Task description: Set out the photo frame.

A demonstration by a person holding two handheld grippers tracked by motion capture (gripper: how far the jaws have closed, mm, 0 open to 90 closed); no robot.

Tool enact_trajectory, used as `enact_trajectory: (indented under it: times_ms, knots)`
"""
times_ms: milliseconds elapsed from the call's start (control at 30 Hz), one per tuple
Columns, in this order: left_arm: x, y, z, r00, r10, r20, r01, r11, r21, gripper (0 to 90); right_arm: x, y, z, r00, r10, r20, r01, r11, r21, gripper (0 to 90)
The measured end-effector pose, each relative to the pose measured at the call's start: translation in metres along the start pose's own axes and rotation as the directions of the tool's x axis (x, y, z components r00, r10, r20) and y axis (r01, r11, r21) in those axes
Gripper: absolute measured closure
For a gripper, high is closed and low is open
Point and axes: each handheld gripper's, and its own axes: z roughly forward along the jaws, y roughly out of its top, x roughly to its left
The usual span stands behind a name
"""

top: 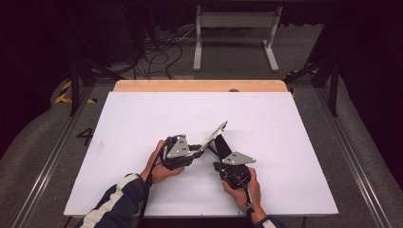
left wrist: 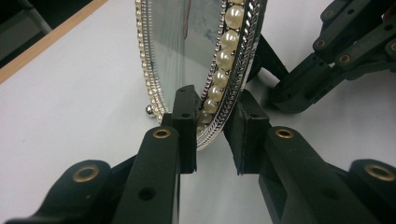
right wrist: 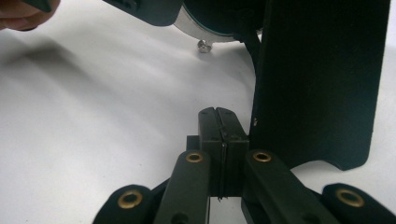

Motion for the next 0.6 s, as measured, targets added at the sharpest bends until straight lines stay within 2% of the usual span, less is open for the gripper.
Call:
enact_trajectory:
  times_ms: [200,400,600]
  knots:
    - [-0.005,0.003,0.001,0.9996,0.015,-0.023,-0.015,0.9998,0.015,74.8,-0.004,-0.001,-0.001,1.0000,-0.002,0.004,0.002,1.0000,0.008,90.0]
    - [-0.007,0.004,0.003,0.9995,0.020,-0.025,-0.019,0.9997,0.014,73.9,-0.010,-0.001,-0.001,0.9998,-0.018,0.011,0.018,0.9997,0.018,90.0]
    - [-0.006,0.004,0.005,0.9998,-0.003,-0.017,0.004,1.0000,0.005,72.7,-0.018,-0.001,-0.002,0.9998,-0.013,0.012,0.013,0.9998,0.015,90.0]
